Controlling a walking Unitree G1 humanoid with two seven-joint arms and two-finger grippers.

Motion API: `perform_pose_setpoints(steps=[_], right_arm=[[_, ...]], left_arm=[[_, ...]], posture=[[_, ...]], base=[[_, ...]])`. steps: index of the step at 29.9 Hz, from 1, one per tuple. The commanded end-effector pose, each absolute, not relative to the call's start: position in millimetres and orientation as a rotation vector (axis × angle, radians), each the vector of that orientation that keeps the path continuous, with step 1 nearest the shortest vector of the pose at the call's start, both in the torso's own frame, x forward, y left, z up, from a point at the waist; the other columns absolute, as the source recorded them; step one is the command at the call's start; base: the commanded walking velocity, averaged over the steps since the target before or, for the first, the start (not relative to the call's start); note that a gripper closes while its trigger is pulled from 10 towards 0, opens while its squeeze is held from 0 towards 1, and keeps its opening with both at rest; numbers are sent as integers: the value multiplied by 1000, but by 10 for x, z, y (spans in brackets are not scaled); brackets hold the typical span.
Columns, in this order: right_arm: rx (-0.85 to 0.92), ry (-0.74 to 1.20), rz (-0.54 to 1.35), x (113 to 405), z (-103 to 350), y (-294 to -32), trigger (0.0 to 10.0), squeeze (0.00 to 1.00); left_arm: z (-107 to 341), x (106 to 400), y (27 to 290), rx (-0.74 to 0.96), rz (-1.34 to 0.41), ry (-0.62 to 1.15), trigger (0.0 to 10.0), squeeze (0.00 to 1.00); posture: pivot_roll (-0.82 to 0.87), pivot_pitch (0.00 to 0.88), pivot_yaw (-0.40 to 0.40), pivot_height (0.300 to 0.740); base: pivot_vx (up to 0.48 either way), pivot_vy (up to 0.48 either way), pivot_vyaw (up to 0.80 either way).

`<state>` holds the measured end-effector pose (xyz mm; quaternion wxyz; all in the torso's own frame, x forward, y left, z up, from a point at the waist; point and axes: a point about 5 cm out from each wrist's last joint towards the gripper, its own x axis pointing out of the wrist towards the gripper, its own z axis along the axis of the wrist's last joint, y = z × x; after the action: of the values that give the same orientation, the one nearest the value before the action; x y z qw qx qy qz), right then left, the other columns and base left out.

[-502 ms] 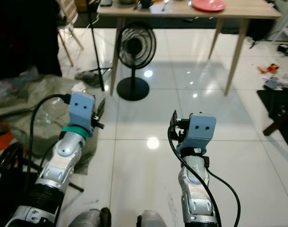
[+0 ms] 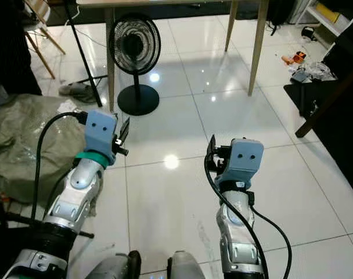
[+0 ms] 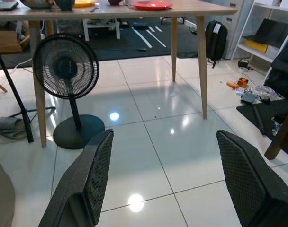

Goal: Setting the table

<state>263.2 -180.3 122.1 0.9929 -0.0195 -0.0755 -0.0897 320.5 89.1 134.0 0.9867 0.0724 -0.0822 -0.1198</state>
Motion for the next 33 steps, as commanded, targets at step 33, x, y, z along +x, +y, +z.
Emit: perform_pose_setpoints(steps=[33], right_arm=[[-58,-111,-177,2614,1123,-1800,10000,0]], left_arm=[[1176,3168,989,164,-217,-85,10000,0]], posture=[[-134,0,61,740]], base=[[0,0,0]])
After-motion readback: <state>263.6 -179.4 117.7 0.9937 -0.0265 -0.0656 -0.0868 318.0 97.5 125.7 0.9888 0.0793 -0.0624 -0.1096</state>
